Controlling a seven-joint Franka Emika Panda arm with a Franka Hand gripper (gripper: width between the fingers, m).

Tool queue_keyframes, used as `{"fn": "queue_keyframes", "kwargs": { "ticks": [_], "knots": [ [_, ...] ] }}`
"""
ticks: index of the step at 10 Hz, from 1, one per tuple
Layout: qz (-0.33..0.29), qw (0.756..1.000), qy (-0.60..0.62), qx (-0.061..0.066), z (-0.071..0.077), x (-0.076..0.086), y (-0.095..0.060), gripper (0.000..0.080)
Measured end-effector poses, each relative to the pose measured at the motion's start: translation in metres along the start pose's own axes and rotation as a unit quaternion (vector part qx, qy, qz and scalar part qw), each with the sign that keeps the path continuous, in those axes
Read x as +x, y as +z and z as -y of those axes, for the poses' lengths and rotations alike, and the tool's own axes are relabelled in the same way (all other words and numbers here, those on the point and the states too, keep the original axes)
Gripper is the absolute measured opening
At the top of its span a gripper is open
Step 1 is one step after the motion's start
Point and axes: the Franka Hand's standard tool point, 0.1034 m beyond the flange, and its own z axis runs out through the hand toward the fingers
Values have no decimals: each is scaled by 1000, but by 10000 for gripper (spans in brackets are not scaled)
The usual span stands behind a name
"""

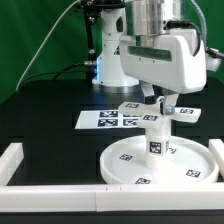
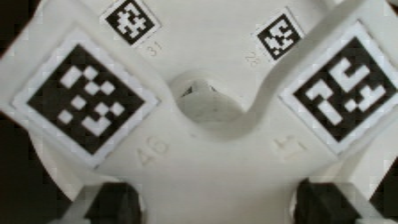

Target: Assemble round table

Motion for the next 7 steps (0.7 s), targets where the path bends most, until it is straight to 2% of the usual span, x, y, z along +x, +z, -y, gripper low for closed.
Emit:
{"fn": "queue_keyframes", "kwargs": {
  "ticks": [1,5,6,7],
  "knots": [
    [7,998,60,5,0,0,0,426],
    [6,997,78,7,-1,0,0,426],
    [7,997,76,8,-1,-1,-1,573],
    [12,997,70,13,2,-5,-11,630]
  ]
}}
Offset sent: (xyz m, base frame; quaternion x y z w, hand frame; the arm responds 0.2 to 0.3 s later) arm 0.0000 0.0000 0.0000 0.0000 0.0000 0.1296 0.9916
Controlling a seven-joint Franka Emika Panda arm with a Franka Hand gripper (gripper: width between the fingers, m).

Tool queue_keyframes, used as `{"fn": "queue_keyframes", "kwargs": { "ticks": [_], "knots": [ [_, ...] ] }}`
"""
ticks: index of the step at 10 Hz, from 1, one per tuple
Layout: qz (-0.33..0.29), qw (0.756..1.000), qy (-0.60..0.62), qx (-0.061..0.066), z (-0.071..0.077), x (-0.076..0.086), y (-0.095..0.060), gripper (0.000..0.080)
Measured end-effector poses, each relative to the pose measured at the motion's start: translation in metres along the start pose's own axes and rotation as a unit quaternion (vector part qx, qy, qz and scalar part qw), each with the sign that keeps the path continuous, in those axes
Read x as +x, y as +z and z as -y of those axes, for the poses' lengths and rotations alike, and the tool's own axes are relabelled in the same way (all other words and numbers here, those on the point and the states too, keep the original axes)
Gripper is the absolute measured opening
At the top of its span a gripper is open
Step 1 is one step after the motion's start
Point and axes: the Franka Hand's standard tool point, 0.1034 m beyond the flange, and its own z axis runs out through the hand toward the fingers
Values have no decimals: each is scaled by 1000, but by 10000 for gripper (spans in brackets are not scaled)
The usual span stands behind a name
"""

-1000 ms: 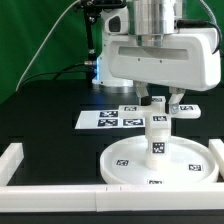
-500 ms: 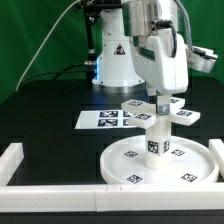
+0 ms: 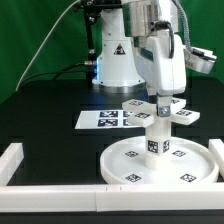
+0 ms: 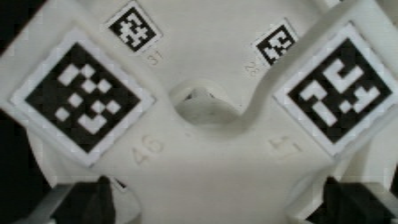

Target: Assemble round table

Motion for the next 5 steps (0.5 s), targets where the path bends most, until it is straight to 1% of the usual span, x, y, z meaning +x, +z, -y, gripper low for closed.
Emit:
{"fn": "queue_keyframes", "kwargs": {
  "ticks": [1,2,3,5],
  "knots": [
    [10,1000,-4,3,3,-5,-15,630],
    [18,1000,-9,7,6,-7,-29,646],
    [19,1000,-8,10,8,-6,-33,646],
    [18,1000,-9,7,7,-6,-29,649]
  ]
}}
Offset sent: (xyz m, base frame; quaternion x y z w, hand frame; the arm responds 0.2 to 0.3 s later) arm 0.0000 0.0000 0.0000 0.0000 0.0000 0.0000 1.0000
